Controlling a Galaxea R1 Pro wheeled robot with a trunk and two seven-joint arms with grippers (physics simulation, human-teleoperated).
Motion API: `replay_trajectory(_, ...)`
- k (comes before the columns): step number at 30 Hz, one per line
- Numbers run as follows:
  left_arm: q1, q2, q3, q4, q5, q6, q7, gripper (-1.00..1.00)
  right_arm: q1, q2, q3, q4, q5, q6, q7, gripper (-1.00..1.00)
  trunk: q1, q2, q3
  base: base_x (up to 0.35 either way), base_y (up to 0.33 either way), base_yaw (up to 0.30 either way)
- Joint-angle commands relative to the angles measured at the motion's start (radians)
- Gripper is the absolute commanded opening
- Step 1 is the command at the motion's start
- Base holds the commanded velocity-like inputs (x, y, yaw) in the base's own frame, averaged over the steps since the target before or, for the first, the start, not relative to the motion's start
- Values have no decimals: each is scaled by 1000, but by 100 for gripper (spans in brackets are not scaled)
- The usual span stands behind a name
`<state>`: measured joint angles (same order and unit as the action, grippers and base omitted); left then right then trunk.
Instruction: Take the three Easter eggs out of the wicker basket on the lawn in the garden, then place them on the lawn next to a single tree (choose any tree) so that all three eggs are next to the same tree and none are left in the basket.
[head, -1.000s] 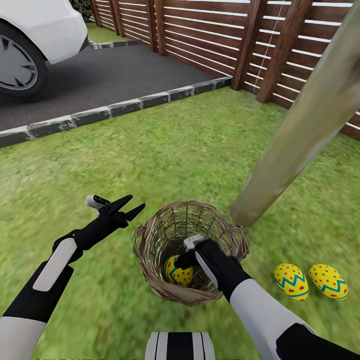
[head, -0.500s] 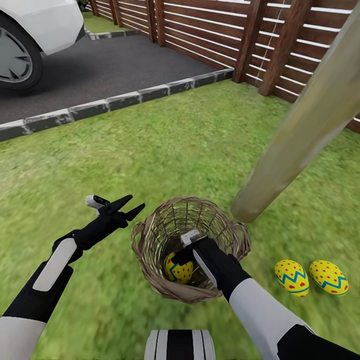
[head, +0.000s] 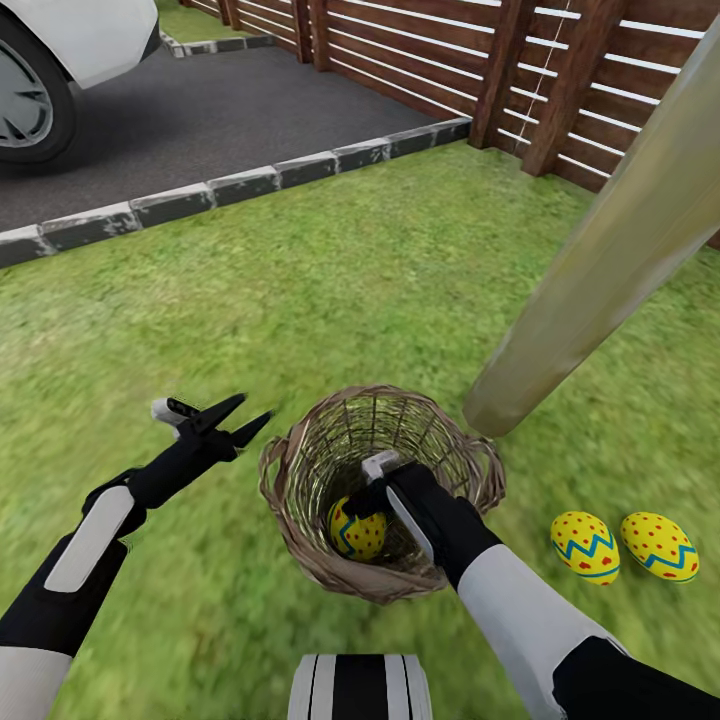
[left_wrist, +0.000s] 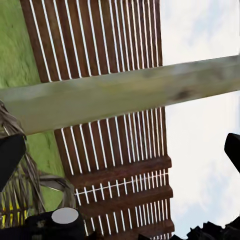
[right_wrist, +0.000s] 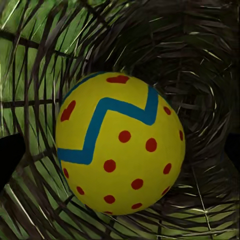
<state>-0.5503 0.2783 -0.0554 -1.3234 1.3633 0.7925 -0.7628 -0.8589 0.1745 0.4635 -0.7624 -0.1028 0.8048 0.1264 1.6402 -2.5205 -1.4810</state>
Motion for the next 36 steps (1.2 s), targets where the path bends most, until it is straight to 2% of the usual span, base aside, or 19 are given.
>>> replay_trajectory(1,5,7,4,1,7,5,0,100,-6,0,2,-3,-14,9,-4,100,0,0,-1,0,0,0)
replay_trajectory(4,22,21,21,3,9,7,-2,100,-23,0,3,-9,-31,26,-7,100,1,-1,-8,0,0,0)
replay_trajectory(10,36,23,50,4,10,8,-3,100,-42,-2,-2,0,-63,60,-11,100,3,-2,-32,0,0,0)
replay_trajectory(13,36,25,51,4,11,8,-5,100,-46,-2,-19,6,-79,77,-11,100,3,-2,-32,0,0,0)
replay_trajectory(19,47,56,79,13,15,8,-34,100,-48,-2,-52,8,-92,110,-10,100,3,-2,-32,0,0,0)
replay_trajectory(20,50,65,126,34,15,9,-141,100,-48,-2,-57,8,-92,155,-10,100,3,-2,-32,0,0,0)
replay_trajectory(21,55,80,161,78,15,9,-191,100,-48,-1,-57,8,-92,156,-10,100,4,-2,-35,0,0,0)
replay_trajectory(22,56,86,173,96,14,10,-208,100,-48,-1,-57,8,-93,156,-10,100,4,-3,-39,0,0,0)
replay_trajectory(23,58,111,216,170,12,17,-274,100,-48,-1,-57,8,-93,157,-10,100,5,-3,-43,0,0,0)
replay_trajectory(25,59,131,236,217,9,22,-325,100,-48,-1,-57,8,-93,157,-10,100,6,-3,-51,0,0,0)
replay_trajectory(26,59,151,249,268,7,25,-392,100,-48,-1,-57,8,-93,157,-10,100,6,-3,-51,0,0,0)
replay_trajectory(27,59,158,253,295,5,26,-431,100,-48,-1,-57,8,-93,157,-10,100,6,-4,-55,0,0,0)
replay_trajectory(30,59,162,256,312,4,26,-462,100,-48,-1,-57,8,-95,157,-8,100,8,-4,-66,0,0,0)
replay_trajectory(36,59,158,256,322,3,27,-478,100,-48,-1,-57,0,-113,157,-7,100,8,-4,-66,0,0,0)
